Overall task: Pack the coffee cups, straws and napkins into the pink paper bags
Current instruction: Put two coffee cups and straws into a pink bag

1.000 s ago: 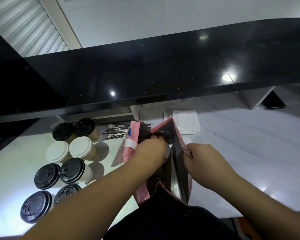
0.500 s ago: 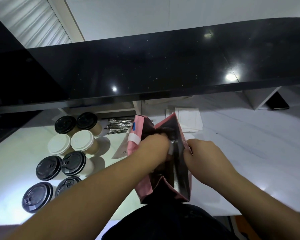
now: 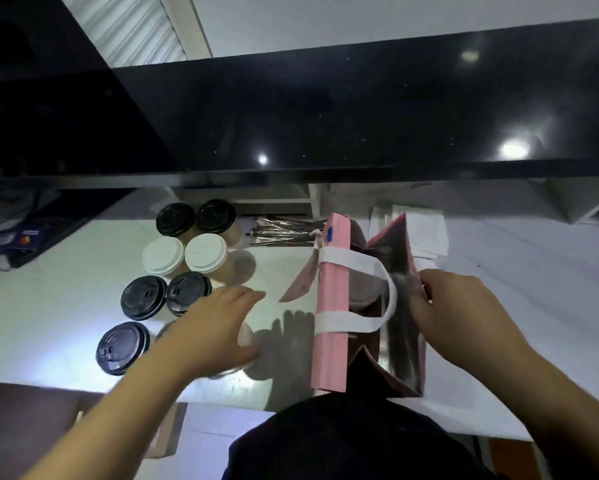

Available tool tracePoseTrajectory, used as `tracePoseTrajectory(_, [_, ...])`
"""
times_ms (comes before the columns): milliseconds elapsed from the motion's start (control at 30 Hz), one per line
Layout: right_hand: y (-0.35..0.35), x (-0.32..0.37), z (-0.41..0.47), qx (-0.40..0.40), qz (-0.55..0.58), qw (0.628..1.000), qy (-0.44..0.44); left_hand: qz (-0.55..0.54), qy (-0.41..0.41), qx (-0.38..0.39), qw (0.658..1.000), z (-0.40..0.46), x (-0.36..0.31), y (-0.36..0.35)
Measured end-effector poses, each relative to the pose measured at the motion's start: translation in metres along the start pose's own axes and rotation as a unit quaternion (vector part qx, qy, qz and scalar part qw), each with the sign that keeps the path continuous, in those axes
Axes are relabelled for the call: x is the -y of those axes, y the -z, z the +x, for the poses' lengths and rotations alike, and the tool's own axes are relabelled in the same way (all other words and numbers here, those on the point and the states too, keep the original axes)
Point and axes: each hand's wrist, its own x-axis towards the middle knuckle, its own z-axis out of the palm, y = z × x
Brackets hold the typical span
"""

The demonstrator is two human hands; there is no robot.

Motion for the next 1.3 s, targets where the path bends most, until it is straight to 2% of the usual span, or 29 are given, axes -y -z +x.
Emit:
tracePoseTrajectory(200, [-0.003,0.001,0.001,-0.014,-0.006,1.000,0.006,0.016,0.058,0.075,0.995,-0.002,0.016,-0.052])
tracePoseTrajectory(400, [-0.004,0.002,0.002,-0.011,0.002,1.000,0.004,-0.004,0.070,0.055,0.996,0.006,0.006,-0.038])
tracePoseTrajectory(500, [-0.004,0.002,0.002,-0.017,-0.002,1.000,0.006,-0.045,0.064,0.002,0.997,0.001,-0.006,0.009])
tracePoseTrajectory(600, [-0.003,0.001,0.001,-0.009,-0.005,1.000,0.001,-0.088,0.038,-0.115,0.989,-0.013,-0.022,0.070])
tracePoseTrajectory(700, [-0.001,0.001,0.000,-0.011,-0.001,1.000,0.000,-0.116,-0.026,-0.251,0.961,-0.031,-0.045,0.120])
tracePoseTrajectory(800, [0.001,0.003,-0.002,-0.001,0.013,1.000,-0.004,-0.151,-0.099,-0.310,0.933,-0.035,-0.082,0.146])
tracePoseTrajectory(900, [0.005,0.002,-0.004,0.010,0.048,0.999,-0.002,-0.153,-0.166,-0.272,0.935,-0.019,-0.120,0.145])
tracePoseTrajectory(1000, [0.011,-0.006,-0.007,0.037,0.064,0.997,-0.003,-0.087,-0.207,-0.226,0.948,0.002,-0.140,0.124])
tracePoseTrajectory(1300, [0.016,-0.020,-0.010,0.055,0.047,0.997,-0.008,0.009,-0.234,-0.027,0.972,0.049,-0.146,0.062])
